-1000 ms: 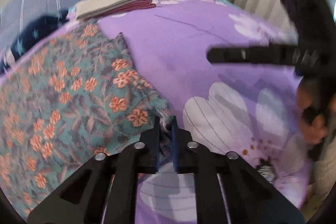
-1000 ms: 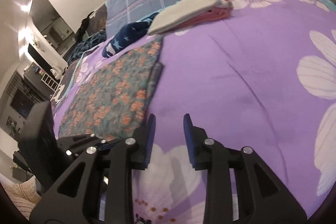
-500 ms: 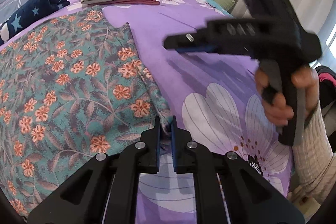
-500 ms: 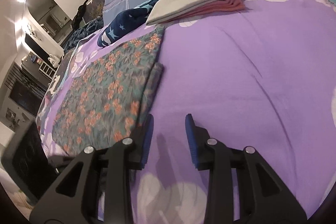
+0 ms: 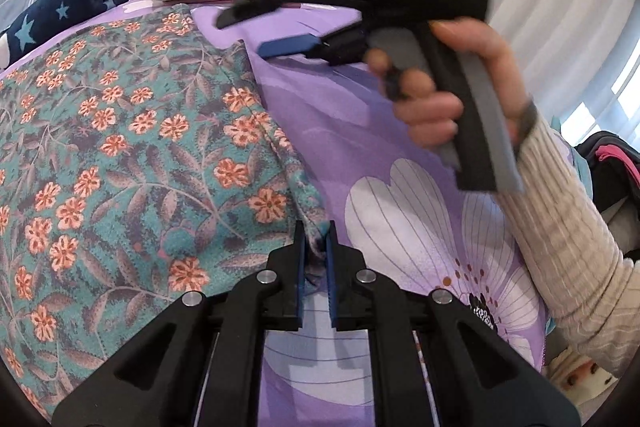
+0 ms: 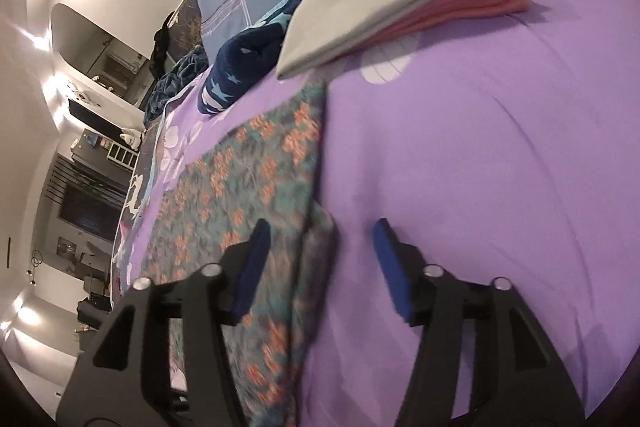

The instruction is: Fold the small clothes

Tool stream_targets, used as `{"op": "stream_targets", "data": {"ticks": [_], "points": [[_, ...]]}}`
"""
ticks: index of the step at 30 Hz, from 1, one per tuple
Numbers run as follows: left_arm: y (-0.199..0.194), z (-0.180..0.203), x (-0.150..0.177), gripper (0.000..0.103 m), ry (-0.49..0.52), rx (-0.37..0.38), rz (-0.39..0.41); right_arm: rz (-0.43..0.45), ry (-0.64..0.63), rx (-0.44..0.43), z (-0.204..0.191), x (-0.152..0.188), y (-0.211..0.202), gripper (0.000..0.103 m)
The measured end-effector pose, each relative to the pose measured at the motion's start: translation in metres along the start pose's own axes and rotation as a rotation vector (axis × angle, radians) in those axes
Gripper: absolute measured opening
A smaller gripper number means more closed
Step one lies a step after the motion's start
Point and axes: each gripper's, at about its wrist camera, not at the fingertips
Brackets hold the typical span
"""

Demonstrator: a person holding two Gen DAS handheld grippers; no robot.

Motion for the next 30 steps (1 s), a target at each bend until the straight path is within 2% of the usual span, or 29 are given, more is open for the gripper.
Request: {"op": "stream_targets", "data": {"ticks": [2, 3, 4, 5, 6, 9, 11, 14, 16, 18, 20, 24, 25, 26, 27, 30], "points": [[0.001, 0.000, -0.001, 0.008, 0.000, 0.002, -0.001, -0.005, -0.017, 0.015, -0.006, -0.007, 0.012, 0.060], [0.001, -0.001, -0.002, 0.008, -0.001, 0.003, -0.001, -0.002, -0.026, 0.016, -0.009, -0.009, 0.016, 0.058], [0.001, -0.001, -0.002, 0.008, -0.002, 0.003, 0.001, -0.002, -0.040, 0.006, -0.014, -0.012, 0.019, 0.051], [0.001, -0.001, -0.003, 0.008, -0.005, 0.001, 0.007, -0.027, -0.047, -0.031, -0.018, -0.013, 0.025, 0.026], [0.000, -0.001, -0.003, 0.008, -0.006, -0.004, 0.015, -0.061, -0.038, -0.065, -0.022, -0.013, 0.032, 0.019], [-0.003, 0.006, -0.002, 0.008, 0.029, -0.033, 0.023, -0.033, -0.101, 0.041, -0.034, -0.013, 0.036, 0.018], [-0.004, 0.008, -0.001, 0.008, 0.041, -0.039, 0.022, -0.019, -0.106, 0.061, -0.035, -0.013, 0.031, 0.020], [-0.005, 0.007, 0.000, 0.008, 0.026, -0.027, 0.020, 0.004, -0.108, 0.084, -0.030, -0.015, 0.021, 0.042], [-0.004, 0.007, 0.001, 0.008, 0.023, -0.024, 0.017, -0.004, -0.107, 0.083, -0.025, -0.015, 0.018, 0.043], [-0.005, 0.008, 0.001, 0.008, 0.028, -0.027, 0.018, -0.053, -0.066, 0.046, -0.016, -0.010, 0.021, 0.043], [-0.005, 0.009, 0.001, 0.008, 0.026, -0.027, 0.020, -0.089, -0.054, 0.047, -0.013, -0.005, 0.023, 0.042], [-0.004, 0.005, -0.001, 0.008, 0.014, -0.015, 0.019, -0.098, -0.087, 0.051, -0.022, 0.007, 0.021, 0.043], [-0.004, 0.005, 0.000, 0.008, 0.014, -0.014, 0.017, -0.099, -0.093, 0.053, -0.024, 0.008, 0.023, 0.041], [-0.003, 0.005, 0.000, 0.008, 0.013, -0.014, 0.016, -0.099, -0.095, 0.054, -0.025, 0.008, 0.026, 0.019], [-0.003, 0.005, 0.000, 0.008, 0.012, -0.015, 0.016, -0.090, -0.089, 0.049, -0.025, 0.008, 0.025, 0.008], [-0.005, 0.006, -0.003, 0.008, 0.011, -0.015, 0.026, -0.009, -0.129, 0.016, -0.041, 0.008, 0.007, 0.007]]}}
Point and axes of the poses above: each gripper's, at about its wrist camera, not at the fingertips, and y roughly the way its jaws point, z to its right, x to its underside, and after that the axes turned 6 degrees about z, right-handed
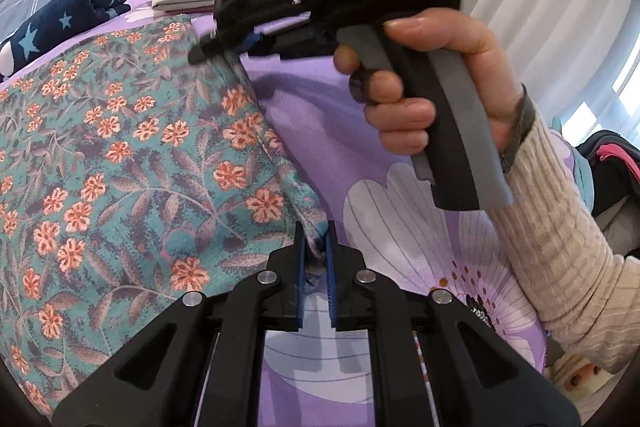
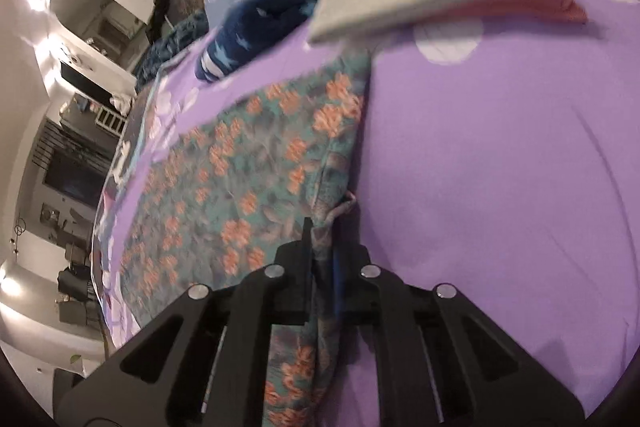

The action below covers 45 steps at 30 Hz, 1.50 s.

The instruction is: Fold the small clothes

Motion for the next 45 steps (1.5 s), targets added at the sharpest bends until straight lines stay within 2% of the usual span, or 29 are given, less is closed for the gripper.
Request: {"op": "stream_targets", "data": {"ticks": [4, 8, 10, 11, 13, 15, 17, 21, 23, 24, 26, 28, 31, 32, 33, 34, 35, 38, 39, 40, 41, 42, 45], "points": [[-0.001, 0.000, -0.001, 0.008, 0.007, 0.012, -0.001, 0.049, -0.040, 0.006, -0.011, -0.001, -0.016, 0.007], [0.011, -0.006, 0.005, 0.008, -0.011, 0.038, -0.038, -0.033, 0.009, 0.067, 0.024, 0.011, 0.017, 0.008], [0.011, -0.010, 0.004, 0.008, -0.036, 0.059, -0.042, -0.008, 0.121, -0.044, 0.052, 0.020, 0.019, 0.006], [0.010, -0.010, 0.005, 0.008, -0.035, 0.067, -0.043, -0.008, 0.145, -0.067, 0.056, 0.018, 0.015, 0.006], [0.009, -0.007, 0.005, 0.008, -0.012, 0.065, -0.044, 0.002, 0.130, -0.046, 0.050, 0.014, 0.008, 0.007], [0.009, -0.003, 0.005, 0.008, 0.003, 0.064, -0.045, 0.038, 0.055, 0.017, 0.039, 0.012, 0.001, 0.010], [0.010, -0.001, 0.005, 0.008, 0.005, 0.077, -0.047, 0.038, 0.016, 0.060, 0.036, 0.015, 0.005, 0.010], [0.006, 0.009, 0.009, 0.009, 0.019, 0.109, -0.060, 0.061, 0.102, 0.016, 0.051, 0.016, 0.004, 0.008], [0.006, 0.013, 0.012, 0.015, 0.031, 0.113, -0.074, 0.095, 0.139, 0.039, 0.053, 0.014, -0.007, 0.008], [0.007, 0.014, 0.014, 0.016, 0.034, 0.110, -0.077, 0.117, 0.127, 0.042, 0.050, 0.014, -0.018, 0.011], [0.009, 0.014, 0.018, 0.016, 0.023, 0.118, -0.090, 0.116, 0.093, -0.011, 0.040, 0.018, -0.031, 0.011], [0.007, 0.014, 0.020, 0.016, 0.012, 0.125, -0.087, 0.094, 0.035, -0.058, 0.027, 0.028, -0.040, 0.011], [-0.003, 0.009, 0.022, 0.016, 0.007, 0.121, -0.073, 0.042, -0.061, -0.079, 0.008, 0.049, -0.044, 0.011], [-0.007, 0.005, 0.023, 0.016, 0.007, 0.111, -0.065, 0.011, -0.070, -0.077, 0.005, 0.059, -0.042, 0.011], [-0.015, 0.001, 0.025, 0.018, 0.006, 0.083, -0.048, -0.017, -0.071, -0.061, 0.006, 0.068, -0.039, 0.016], [-0.021, -0.004, 0.026, 0.021, 0.001, 0.056, -0.034, -0.043, -0.072, -0.022, 0.007, 0.079, -0.035, 0.018], [-0.031, -0.012, 0.028, 0.023, -0.013, 0.020, -0.010, -0.033, -0.077, 0.009, 0.009, 0.088, -0.035, 0.018], [-0.061, -0.044, 0.035, 0.030, -0.089, -0.073, 0.052, 0.008, -0.062, 0.022, 0.011, 0.101, -0.050, 0.016], [-0.068, -0.054, 0.036, 0.035, -0.111, -0.101, 0.064, 0.016, -0.035, 0.031, 0.011, 0.102, -0.056, 0.016], [-0.076, -0.069, 0.042, 0.040, -0.132, -0.160, 0.077, 0.026, -0.024, 0.054, 0.008, 0.103, -0.063, 0.016], [-0.082, -0.080, 0.048, 0.040, -0.142, -0.221, 0.076, 0.033, -0.031, 0.078, 0.004, 0.106, -0.067, 0.021], [-0.085, -0.087, 0.053, 0.040, -0.151, -0.252, 0.071, 0.047, -0.055, 0.112, -0.004, 0.109, -0.073, 0.028], [-0.106, -0.114, 0.071, 0.040, -0.229, -0.202, 0.107, 0.061, -0.126, 0.155, -0.033, 0.117, -0.081, 0.031]]}}
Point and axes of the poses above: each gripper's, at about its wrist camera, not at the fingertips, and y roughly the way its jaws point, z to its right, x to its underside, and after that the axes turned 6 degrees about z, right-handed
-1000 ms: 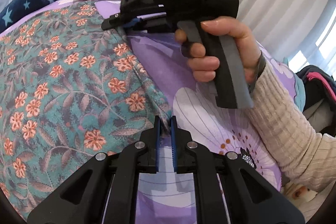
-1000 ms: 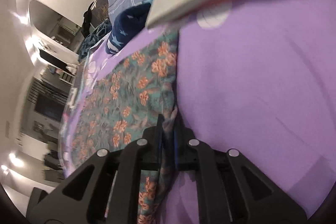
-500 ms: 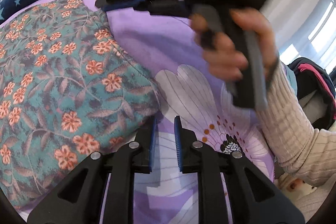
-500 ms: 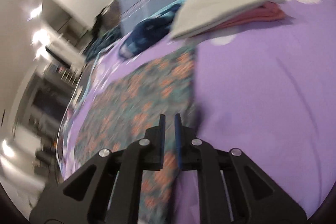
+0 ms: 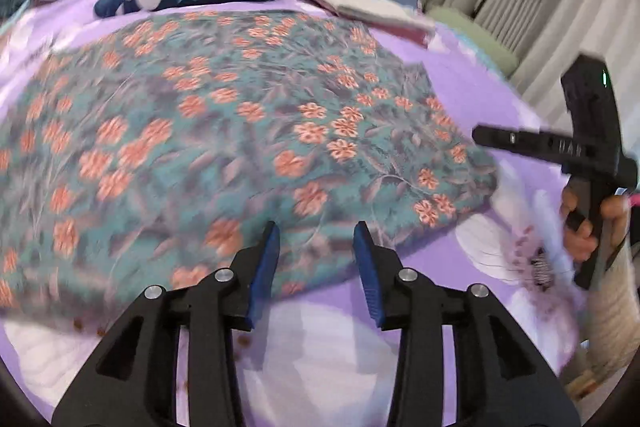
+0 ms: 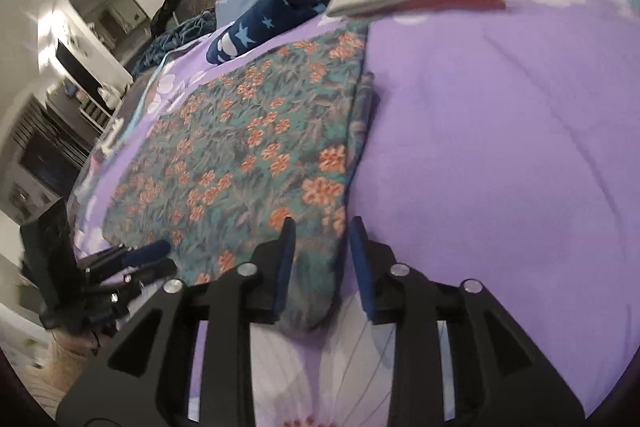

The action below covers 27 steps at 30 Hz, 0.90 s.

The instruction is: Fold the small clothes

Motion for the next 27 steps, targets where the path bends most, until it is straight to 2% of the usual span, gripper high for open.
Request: {"op": "stream_targets", "data": {"ticks": [5, 8, 13, 16, 18, 22, 27], "points": [[-0.036, -0.013, -0.004, 0.042, -0.003, -0.053, 0.097, 0.029, -0.144, 0.056, -0.052, 0.004, -0.014, 0.037], [-0.066, -0.048, 0.000, 0.042, -0.062, -0.105, 0.149, 0.051, -0.310, 0.114, -0.102, 0.014, -0.012, 0.043], [-0.125, -0.126, 0.024, 0.042, -0.219, -0.230, 0.237, 0.033, -0.513, 0.021, -0.180, 0.035, 0.008, 0.054], [-0.140, -0.170, 0.044, 0.041, -0.324, -0.293, 0.228, -0.013, -0.620, -0.039, -0.233, 0.051, 0.038, 0.059], [-0.141, -0.187, 0.055, 0.041, -0.375, -0.273, 0.227, -0.052, -0.659, -0.060, -0.263, 0.061, 0.059, 0.059], [-0.143, -0.191, 0.061, 0.040, -0.368, -0.229, 0.247, -0.070, -0.805, -0.094, -0.320, 0.086, 0.088, 0.059], [-0.147, -0.208, 0.064, 0.040, -0.385, -0.204, 0.248, -0.018, -1.023, -0.016, -0.371, 0.113, 0.119, 0.059]]}}
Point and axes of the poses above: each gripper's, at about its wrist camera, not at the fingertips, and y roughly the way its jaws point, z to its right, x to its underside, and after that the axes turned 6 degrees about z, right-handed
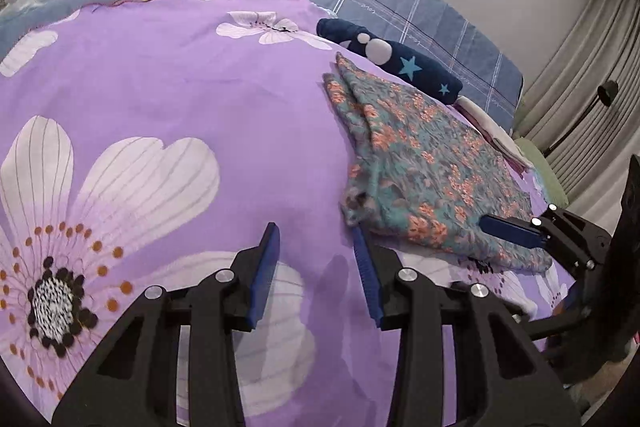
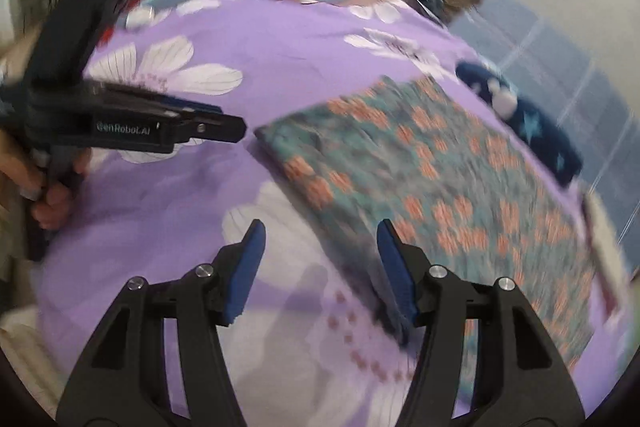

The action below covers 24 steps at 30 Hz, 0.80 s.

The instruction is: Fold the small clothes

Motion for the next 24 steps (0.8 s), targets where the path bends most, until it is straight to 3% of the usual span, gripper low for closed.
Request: {"op": "stream_targets", "data": {"ticks": [9, 13, 18, 21, 24], "points": [[0.012, -0.029, -0.022, 0.040, -0.164, 0.160, -0.009, 0.013, -0.146, 0.107, -0.027, -0.016, 0.038, 0.058], [0.049, -0.013, -0.069, 0.040, -0.067, 0.279, -0.066, 0.022, -0.151, 0.108, -0.028, -0.018, 0.039, 0.055], [0.121, 0.002, -0.103, 0.039, 0.010, 0.253, -0.201, 0.019, -0.115, 0.090, -0.026, -0.018, 0.039, 0.050], [0.146, 0.002, -0.114, 0.032, -0.001, 0.275, -0.215, 0.025, -0.114, 0.093, -0.027, -0.017, 0.038, 0.050], [0.161, -0.001, -0.122, 0.002, -0.059, 0.332, -0.223, 0.028, -0.116, 0.092, -0.027, -0.017, 0.039, 0.050]]}}
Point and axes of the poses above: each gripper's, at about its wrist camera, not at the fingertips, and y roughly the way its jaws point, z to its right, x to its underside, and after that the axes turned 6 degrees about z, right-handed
